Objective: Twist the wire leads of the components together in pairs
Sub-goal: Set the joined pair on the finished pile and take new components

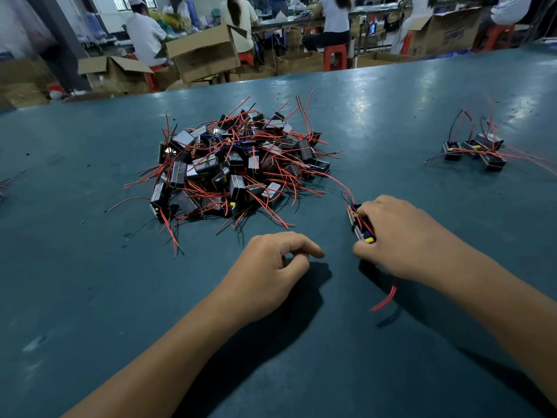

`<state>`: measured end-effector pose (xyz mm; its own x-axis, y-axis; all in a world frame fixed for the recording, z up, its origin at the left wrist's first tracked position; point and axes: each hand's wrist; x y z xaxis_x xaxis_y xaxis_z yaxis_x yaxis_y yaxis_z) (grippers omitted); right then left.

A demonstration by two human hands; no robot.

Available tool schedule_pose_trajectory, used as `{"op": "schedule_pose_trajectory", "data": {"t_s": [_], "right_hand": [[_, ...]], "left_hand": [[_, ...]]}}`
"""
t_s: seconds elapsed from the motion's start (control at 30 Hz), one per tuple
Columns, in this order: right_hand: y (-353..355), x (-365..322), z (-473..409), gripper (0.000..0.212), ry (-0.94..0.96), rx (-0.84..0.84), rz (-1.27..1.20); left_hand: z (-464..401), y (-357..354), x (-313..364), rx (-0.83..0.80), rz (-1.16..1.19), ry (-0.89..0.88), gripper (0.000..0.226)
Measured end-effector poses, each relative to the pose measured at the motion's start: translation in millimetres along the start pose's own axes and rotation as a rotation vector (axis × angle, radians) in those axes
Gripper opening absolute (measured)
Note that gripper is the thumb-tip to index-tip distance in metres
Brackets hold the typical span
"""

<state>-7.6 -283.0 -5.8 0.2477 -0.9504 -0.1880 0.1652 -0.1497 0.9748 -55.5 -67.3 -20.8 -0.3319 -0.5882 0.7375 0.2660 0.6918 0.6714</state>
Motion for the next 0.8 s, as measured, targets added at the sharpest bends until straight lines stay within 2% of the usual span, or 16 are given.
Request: {"op": "schedule_pose_trajectory", "data": {"t_s": [0.27, 0.4, 0.67, 0.8], "right_hand": [[-6, 26, -31, 0.019, -0.138, 0.171, 0.049], [-4, 35, -40, 0.031, -0.217, 0.287, 0.093], [11, 61, -67, 0.014, -0.249, 0.285, 0.128], [41, 103, -79, 0.021, -0.269, 0.371, 0.128]], "left_hand": [[0, 0, 0, 0.020, -0.125, -0.055, 0.024], [0, -1, -1, 0.023, -0.149, -0.068, 0.024], [-1, -1, -3, 0.017, -0.182, -0.090, 0.023], [-1, -1, 0, 0.016, -0.183, -0.097, 0.024]]}}
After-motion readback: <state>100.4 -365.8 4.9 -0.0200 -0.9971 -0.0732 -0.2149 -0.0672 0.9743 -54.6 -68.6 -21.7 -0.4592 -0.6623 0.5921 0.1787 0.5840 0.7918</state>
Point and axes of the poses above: each hand's wrist, its own z-axis away from the middle knuckle, its own y-axis out of the back of the hand, x = y × z, and after that the axes turned 10 degrees about -x, right-handed
